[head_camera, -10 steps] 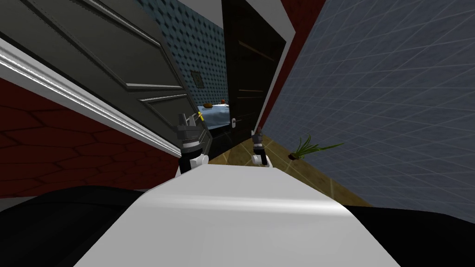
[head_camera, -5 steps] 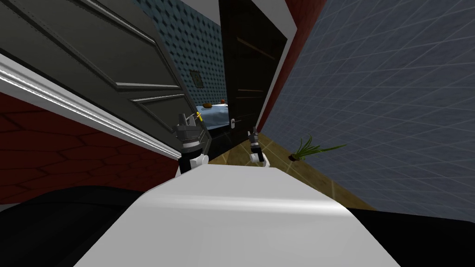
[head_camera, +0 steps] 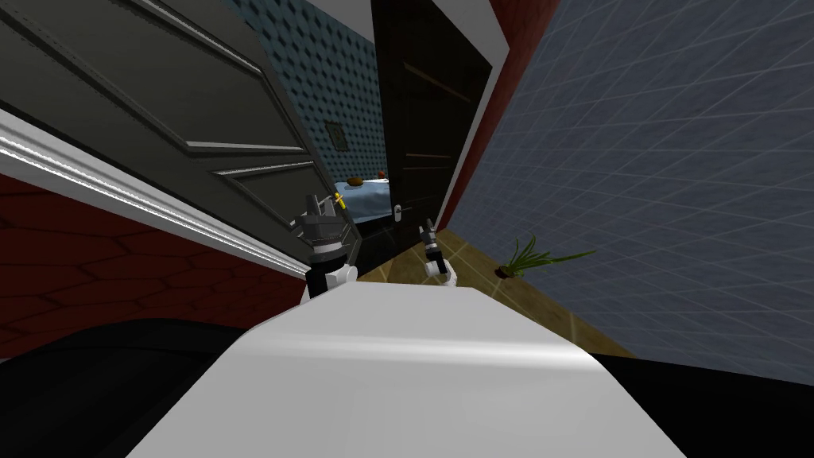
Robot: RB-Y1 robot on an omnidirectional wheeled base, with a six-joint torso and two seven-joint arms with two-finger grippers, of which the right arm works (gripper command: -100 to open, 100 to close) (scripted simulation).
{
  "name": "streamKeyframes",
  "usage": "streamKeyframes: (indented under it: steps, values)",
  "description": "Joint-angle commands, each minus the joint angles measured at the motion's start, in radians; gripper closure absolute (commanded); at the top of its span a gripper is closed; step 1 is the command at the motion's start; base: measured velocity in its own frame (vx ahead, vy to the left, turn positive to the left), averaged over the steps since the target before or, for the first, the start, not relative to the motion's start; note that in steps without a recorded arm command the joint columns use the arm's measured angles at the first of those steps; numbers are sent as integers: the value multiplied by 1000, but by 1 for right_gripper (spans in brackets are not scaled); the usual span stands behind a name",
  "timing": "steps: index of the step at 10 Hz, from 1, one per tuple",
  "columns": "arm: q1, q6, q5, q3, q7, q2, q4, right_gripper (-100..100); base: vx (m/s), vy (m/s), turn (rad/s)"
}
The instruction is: Push the door open
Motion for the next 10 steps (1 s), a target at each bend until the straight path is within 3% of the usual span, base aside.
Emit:
streamKeyframes:
  steps: [1,2,3,4,5,7,8,9,10]
  values:
    - [-18,2,4,8,-4,1,42,-100,72,-43,9]
    - [-48,3,10,20,-11,-1,82,-100,65,-31,3]
    - [-48,3,10,20,-11,-1,89,-100,42,-27,2]
    - [-78,3,15,32,-19,-4,122,-100,44,-34,2]
    - [-78,3,15,32,-19,-4,135,-100,42,-25,9]
    - [-137,3,26,55,-33,-7,206,-100,67,-35,3]
    - [-137,3,26,55,-33,-7,227,-100,61,-37,8]
    - [-166,3,32,66,-40,-8,261,-100,53,-36,2]
    - [-166,3,32,66,-40,-8,272,-100,44,-30,5]
